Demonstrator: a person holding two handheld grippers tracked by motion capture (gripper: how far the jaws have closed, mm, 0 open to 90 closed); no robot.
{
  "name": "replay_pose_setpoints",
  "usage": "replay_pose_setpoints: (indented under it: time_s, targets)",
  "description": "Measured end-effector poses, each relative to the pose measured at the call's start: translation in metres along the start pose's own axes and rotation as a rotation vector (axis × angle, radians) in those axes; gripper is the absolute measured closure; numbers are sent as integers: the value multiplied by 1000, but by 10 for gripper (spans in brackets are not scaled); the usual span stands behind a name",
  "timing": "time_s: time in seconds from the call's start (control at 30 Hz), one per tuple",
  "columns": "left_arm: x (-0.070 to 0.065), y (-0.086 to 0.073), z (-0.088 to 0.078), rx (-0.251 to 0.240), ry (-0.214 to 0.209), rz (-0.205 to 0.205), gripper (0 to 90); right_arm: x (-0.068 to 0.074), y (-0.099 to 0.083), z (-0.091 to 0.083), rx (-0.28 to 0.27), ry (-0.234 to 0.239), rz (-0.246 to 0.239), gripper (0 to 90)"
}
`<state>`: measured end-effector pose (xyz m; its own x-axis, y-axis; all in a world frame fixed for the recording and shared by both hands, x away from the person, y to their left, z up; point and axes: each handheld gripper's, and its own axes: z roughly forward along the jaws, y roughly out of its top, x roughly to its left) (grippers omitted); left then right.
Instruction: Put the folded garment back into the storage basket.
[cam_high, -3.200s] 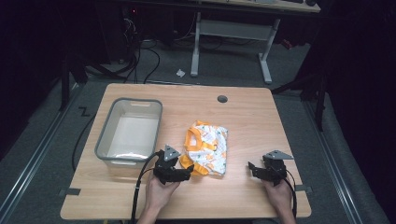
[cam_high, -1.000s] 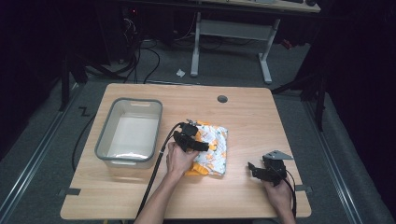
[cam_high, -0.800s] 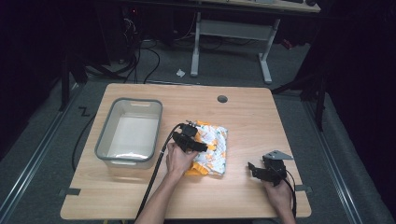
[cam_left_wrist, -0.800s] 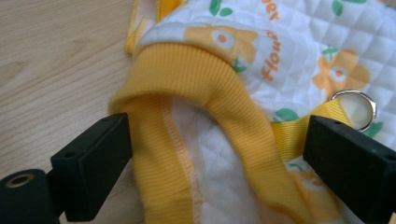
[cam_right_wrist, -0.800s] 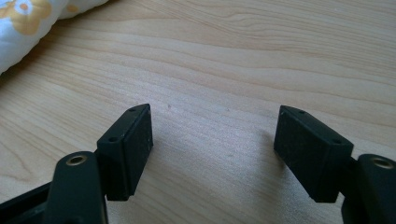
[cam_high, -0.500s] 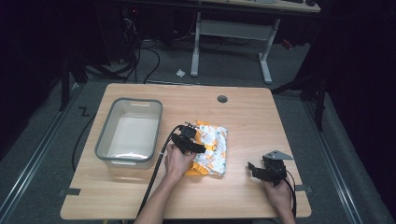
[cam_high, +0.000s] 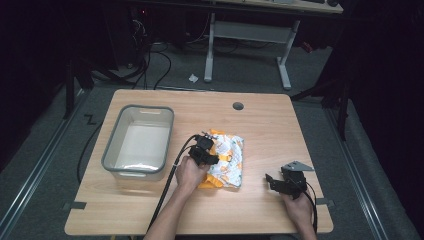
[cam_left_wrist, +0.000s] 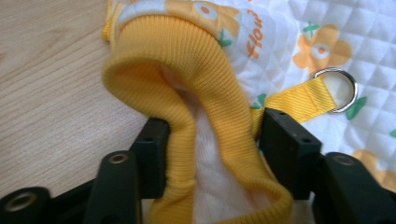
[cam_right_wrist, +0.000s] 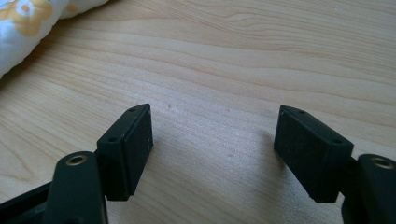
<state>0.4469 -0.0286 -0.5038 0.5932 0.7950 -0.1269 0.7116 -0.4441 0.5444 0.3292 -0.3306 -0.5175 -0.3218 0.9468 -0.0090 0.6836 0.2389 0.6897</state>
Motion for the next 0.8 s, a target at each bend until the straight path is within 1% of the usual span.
replay_pose_setpoints:
  time_s: [0.07, 0.1, 0.13, 0.17, 0.2, 0.27, 0.3, 0.33, 0.37, 0.53, 0.63, 0.77, 0.8]
  targets:
    - [0, 0, 0, -8, -12, -3, 568, 0, 0, 0, 0, 0, 0, 283]
    - [-2, 0, 0, -9, -22, -6, 628, 0, 0, 0, 0, 0, 0, 284]
    - [-2, 0, 0, -9, -22, -6, 640, 0, 0, 0, 0, 0, 0, 284]
    - [-1, 0, 0, -13, -36, -15, 655, 0, 0, 0, 0, 0, 0, 284]
    - [-1, 0, 0, -13, -36, -15, 668, 0, 0, 0, 0, 0, 0, 284]
    - [1, -1, 0, -18, -55, -27, 693, 0, 0, 0, 0, 0, 0, 284]
    - [1, -1, 0, -18, -55, -27, 704, 0, 0, 0, 1, 1, 0, 284]
    - [1, -1, 0, -18, -62, -33, 704, 0, 0, 0, 1, 1, 0, 284]
    - [1, -1, 0, -22, -65, -31, 721, 0, 0, 0, 0, 2, -2, 283]
    - [0, -2, -4, -45, -83, -22, 729, 0, 0, 0, 0, 2, -3, 284]
    - [-2, -1, -6, -60, -106, -21, 731, 0, 0, 0, 0, 3, -4, 283]
    - [-2, 0, -14, -81, -129, -23, 733, 0, 0, 0, -1, 5, -6, 283]
    - [-2, 0, -19, -91, -137, -22, 733, 0, 0, 0, -1, 5, -8, 282]
